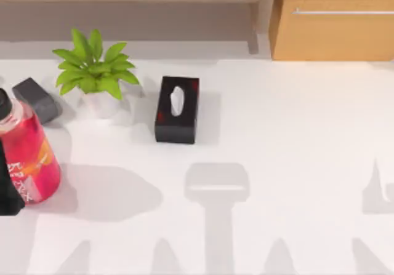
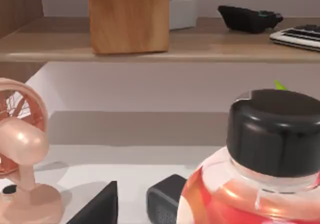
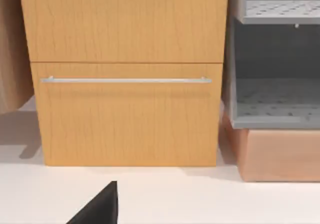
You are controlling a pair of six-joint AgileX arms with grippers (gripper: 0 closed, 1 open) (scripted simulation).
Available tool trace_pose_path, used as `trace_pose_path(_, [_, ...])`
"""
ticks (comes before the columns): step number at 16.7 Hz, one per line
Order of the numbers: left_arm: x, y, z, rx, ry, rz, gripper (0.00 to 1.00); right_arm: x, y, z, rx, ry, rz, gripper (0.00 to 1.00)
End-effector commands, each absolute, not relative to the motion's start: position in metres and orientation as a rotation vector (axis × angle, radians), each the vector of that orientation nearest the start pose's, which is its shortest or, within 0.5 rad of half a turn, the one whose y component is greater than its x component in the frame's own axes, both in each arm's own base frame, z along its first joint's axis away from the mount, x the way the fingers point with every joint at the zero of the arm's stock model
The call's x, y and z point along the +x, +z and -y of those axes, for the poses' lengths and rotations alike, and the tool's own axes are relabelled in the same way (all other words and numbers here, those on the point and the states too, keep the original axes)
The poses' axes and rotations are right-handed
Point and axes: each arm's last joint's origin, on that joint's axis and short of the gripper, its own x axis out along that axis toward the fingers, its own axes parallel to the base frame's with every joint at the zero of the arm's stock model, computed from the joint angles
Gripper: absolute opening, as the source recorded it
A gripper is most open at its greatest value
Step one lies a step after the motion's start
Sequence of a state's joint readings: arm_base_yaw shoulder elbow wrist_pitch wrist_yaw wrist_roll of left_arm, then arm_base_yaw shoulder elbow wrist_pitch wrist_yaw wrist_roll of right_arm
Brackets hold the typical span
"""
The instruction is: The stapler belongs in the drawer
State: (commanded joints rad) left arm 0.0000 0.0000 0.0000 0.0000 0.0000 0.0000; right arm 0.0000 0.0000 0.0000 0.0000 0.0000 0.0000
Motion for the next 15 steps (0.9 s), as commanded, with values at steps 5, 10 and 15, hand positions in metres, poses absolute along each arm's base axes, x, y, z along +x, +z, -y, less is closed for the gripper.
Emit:
trace_pose_path(5, [0.106, 0.16, 0.001, 0.0, 0.0, 0.0, 1.0, 0.108, 0.167, 0.001, -0.042, -0.001, 0.0, 1.0])
trace_pose_path(10, [0.106, 0.16, 0.001, 0.0, 0.0, 0.0, 1.0, 0.128, 0.199, -0.002, -0.242, -0.004, -0.001, 1.0])
trace_pose_path(15, [0.106, 0.16, 0.001, 0.0, 0.0, 0.0, 1.0, 0.182, 0.232, -0.009, -0.549, -0.006, -0.003, 1.0])
